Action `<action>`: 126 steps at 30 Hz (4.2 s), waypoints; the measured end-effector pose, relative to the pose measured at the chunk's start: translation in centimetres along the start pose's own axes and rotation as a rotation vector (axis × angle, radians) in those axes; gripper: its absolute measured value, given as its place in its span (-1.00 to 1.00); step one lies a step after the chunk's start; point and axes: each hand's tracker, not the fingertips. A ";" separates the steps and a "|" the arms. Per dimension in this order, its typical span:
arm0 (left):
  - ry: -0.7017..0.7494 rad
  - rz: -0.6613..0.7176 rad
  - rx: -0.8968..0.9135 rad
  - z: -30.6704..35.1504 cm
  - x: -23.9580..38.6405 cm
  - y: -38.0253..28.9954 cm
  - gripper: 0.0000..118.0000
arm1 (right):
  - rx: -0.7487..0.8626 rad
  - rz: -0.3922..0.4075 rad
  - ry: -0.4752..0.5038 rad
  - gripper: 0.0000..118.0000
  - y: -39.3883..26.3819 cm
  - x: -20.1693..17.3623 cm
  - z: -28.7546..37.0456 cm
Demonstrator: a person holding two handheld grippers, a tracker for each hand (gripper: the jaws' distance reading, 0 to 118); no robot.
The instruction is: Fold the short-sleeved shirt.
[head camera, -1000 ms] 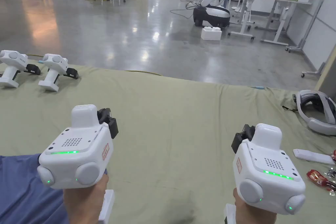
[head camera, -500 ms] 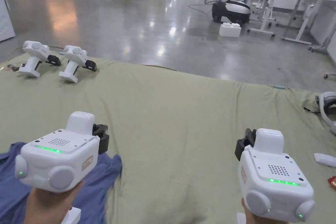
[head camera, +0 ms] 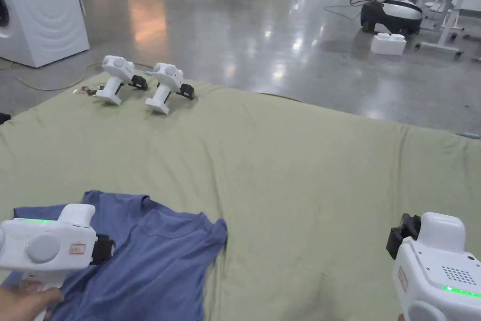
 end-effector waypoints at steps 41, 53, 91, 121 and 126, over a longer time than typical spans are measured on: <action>-0.017 0.051 0.183 2.3 0.6 -0.7 -0.91 | -0.075 0.002 0.003 -0.74 -2.2 -0.2 0.5; -0.200 -0.104 0.459 9.9 9.5 7.5 -0.91 | -0.005 -0.039 0.004 -0.74 -0.3 1.0 2.2; -0.629 -0.338 0.238 1.0 38.9 2.2 0.15 | 0.011 -0.085 -0.170 -0.74 -1.1 11.7 6.6; -0.246 -0.156 0.491 5.9 24.4 1.7 -0.98 | 0.163 -0.055 -0.035 -0.74 2.6 4.3 7.5; -0.282 -0.177 0.240 3.4 22.5 0.8 -0.98 | 0.143 -0.043 -0.024 -0.74 1.7 4.4 7.4</action>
